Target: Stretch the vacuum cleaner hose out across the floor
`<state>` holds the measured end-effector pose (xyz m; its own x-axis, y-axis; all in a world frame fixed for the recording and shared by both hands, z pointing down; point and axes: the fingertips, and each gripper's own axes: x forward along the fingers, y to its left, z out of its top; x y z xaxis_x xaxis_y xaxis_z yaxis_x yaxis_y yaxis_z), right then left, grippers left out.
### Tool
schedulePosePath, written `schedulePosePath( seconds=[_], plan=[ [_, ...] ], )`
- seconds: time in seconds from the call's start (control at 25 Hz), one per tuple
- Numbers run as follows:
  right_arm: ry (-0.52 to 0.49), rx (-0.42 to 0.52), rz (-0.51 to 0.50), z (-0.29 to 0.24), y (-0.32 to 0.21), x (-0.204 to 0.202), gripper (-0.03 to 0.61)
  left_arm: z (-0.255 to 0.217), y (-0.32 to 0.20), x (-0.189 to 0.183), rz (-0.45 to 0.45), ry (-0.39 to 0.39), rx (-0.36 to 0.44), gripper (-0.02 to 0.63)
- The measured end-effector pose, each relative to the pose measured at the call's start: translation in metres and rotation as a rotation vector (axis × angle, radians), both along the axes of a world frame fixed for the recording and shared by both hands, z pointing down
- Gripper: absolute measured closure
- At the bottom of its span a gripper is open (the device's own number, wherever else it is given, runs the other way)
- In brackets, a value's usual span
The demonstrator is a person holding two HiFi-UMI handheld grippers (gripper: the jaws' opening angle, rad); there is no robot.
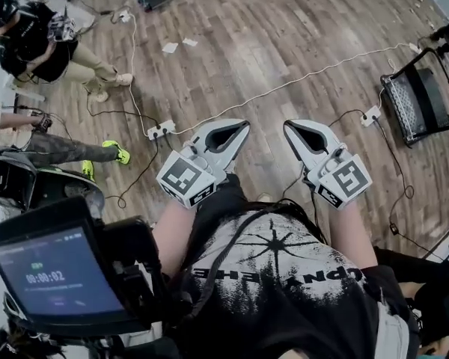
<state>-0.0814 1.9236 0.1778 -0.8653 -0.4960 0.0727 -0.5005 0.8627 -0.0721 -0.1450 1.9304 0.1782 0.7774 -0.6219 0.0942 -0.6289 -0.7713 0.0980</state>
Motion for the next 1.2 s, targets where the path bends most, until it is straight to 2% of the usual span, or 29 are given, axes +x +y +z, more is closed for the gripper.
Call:
schedulePosePath(
  seconds=[0.36,0.56,0.96,1.2],
  plan=[
    [0.043,-0.01,0.053,-0.007,-0.127,-0.047,0.572,-0.002,-0.135,-0.028,0.117,0.036,-0.019,0.614],
    [0.035,0.02,0.085,-0.023,-0.201,-0.09,0.572,-0.018,-0.209,-0.061,0.189,0.013,0.029,0.614],
    [0.067,0.004,0.1,-0.012,-0.299,-0.139,0.572,-0.01,-0.313,-0.117,0.168,0.019,0.018,0.614],
    [0.07,-0.018,0.081,0.005,-0.343,-0.132,0.572,0.011,-0.354,-0.11,0.149,0.024,-0.011,0.614]
  ],
)
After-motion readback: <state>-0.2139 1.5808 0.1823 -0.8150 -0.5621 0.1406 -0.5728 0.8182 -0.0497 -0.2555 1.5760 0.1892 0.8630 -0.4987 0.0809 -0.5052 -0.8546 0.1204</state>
